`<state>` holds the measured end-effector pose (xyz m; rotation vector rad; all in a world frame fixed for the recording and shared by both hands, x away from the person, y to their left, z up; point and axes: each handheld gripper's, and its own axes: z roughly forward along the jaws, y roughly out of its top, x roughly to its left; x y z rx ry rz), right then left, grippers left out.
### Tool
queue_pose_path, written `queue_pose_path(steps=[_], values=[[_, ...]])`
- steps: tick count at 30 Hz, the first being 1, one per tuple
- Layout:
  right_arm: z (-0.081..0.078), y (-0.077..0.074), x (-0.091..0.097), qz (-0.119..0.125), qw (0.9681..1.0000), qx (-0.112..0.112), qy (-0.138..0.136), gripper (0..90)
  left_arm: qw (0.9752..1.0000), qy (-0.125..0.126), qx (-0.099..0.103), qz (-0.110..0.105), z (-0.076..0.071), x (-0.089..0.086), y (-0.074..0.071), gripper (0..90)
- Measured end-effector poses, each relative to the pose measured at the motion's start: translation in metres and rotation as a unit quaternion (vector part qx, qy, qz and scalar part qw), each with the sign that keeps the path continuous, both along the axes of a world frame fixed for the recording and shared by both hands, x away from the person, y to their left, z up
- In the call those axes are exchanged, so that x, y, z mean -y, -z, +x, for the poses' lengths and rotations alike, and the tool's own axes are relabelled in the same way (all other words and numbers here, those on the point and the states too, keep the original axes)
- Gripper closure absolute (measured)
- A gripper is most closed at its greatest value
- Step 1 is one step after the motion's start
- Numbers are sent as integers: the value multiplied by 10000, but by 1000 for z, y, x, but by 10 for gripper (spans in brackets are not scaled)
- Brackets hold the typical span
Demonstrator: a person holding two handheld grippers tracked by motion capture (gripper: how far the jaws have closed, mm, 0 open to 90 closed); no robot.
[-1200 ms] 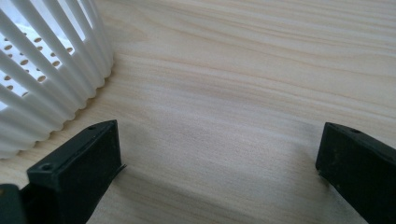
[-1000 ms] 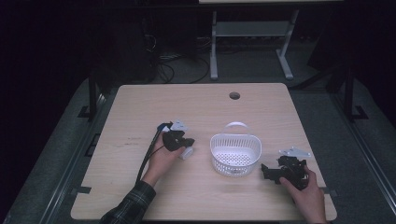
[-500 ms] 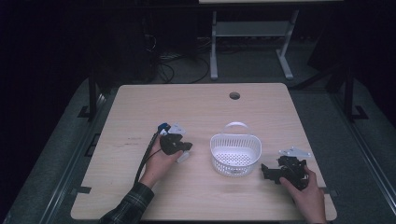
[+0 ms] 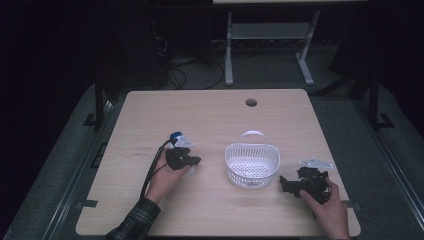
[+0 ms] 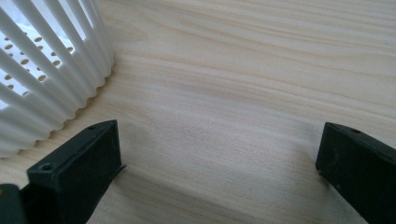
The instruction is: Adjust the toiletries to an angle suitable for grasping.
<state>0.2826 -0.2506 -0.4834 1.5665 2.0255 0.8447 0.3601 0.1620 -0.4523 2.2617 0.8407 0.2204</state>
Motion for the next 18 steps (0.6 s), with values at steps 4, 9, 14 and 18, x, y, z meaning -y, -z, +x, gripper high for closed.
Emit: queue_pose_path(steps=[4,9,14,18], values=[[0,0,0,-2,10000,2,-7,0,10000,-24,-1,28,-5,-7,-1,898],[0,0,0,-3,10000,1,-12,0,10000,-53,29,31,-11,-16,-3,898],[-1,0,0,-4,10000,1,-14,0,9999,-94,51,81,-15,-24,-5,898],[-1,0,0,-4,10000,1,-15,0,9998,-142,73,124,-18,-32,-4,898]])
